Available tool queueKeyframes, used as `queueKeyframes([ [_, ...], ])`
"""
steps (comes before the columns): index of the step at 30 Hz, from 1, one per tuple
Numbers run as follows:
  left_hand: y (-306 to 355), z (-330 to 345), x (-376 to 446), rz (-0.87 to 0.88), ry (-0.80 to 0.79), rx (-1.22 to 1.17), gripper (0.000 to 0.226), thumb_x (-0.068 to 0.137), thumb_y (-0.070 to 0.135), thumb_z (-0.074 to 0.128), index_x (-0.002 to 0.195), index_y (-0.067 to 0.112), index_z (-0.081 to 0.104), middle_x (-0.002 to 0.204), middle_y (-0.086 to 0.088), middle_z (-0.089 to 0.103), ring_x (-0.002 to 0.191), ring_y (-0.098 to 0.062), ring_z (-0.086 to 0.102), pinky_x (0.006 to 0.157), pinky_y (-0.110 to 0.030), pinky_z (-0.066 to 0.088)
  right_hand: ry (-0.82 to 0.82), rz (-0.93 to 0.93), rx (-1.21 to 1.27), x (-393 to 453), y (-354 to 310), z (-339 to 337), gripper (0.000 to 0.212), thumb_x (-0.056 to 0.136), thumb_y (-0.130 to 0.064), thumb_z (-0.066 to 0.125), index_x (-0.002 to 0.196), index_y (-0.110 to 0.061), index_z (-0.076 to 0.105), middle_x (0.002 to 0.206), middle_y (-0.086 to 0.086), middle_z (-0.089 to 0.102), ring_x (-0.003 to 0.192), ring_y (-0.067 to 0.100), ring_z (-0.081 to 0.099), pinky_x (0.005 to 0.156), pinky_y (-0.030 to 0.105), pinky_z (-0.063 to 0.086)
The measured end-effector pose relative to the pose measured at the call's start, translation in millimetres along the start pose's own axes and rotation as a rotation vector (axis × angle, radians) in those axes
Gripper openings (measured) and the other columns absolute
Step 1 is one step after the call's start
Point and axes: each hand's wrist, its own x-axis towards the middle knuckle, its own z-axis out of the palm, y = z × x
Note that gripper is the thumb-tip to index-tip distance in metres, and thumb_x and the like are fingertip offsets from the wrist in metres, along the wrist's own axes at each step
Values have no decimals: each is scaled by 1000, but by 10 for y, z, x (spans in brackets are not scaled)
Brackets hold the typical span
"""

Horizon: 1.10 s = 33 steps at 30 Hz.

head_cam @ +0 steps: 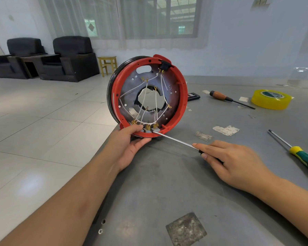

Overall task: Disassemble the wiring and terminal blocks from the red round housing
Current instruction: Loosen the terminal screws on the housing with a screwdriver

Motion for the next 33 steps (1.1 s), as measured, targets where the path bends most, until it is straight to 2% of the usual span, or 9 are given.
queueKeyframes([
  [3,-50,25,-6,60,23,4,33,92,-7,68,122,0,57,104,-23,73,99,-42,77,70,-43,65,11,3,-1,-1,0,-7,47,101,-49,30,142,-46,54,104,-18,65,88,17,68,58,38,54],
  [6,-71,39,-14,106,33,-19,44,92,-8,68,128,6,49,114,-22,69,95,-37,79,74,-47,66,19,2,-1,-8,-8,-8,46,101,-47,33,141,-45,55,102,-18,65,87,17,67,57,37,53],
  [10,-94,44,-10,133,25,-31,42,92,-9,68,125,8,48,114,-20,68,91,-32,79,74,-47,66,5,14,5,-10,-12,-15,49,100,-51,27,141,-47,54,100,-19,64,85,17,67,57,34,51],
  [18,-126,38,5,164,20,4,45,90,-12,69,122,11,47,107,-15,69,90,-30,80,76,-49,66,-17,8,41,3,-21,-74,46,100,-48,34,139,-46,56,96,-17,66,86,18,66,61,39,54],
  [26,-148,51,9,187,11,61,47,90,-11,70,123,15,48,112,-15,67,94,-30,79,84,-55,64,-15,-21,58,26,6,-113,43,99,-45,38,137,-45,58,92,-16,68,85,17,65,63,41,55],
  [29,-151,55,-1,194,2,65,46,89,-12,69,121,14,49,110,-15,69,93,-30,79,82,-53,65,13,-18,91,14,-5,-90,38,100,-41,46,135,-43,62,94,-17,71,85,15,66,63,36,54],
  [33,-142,54,0,170,11,55,41,91,-10,69,119,12,50,112,-16,68,95,-32,79,81,-52,65,42,14,158,5,-20,-26,34,100,-36,55,132,-42,65,97,-20,73,83,8,62,60,17,43],
])
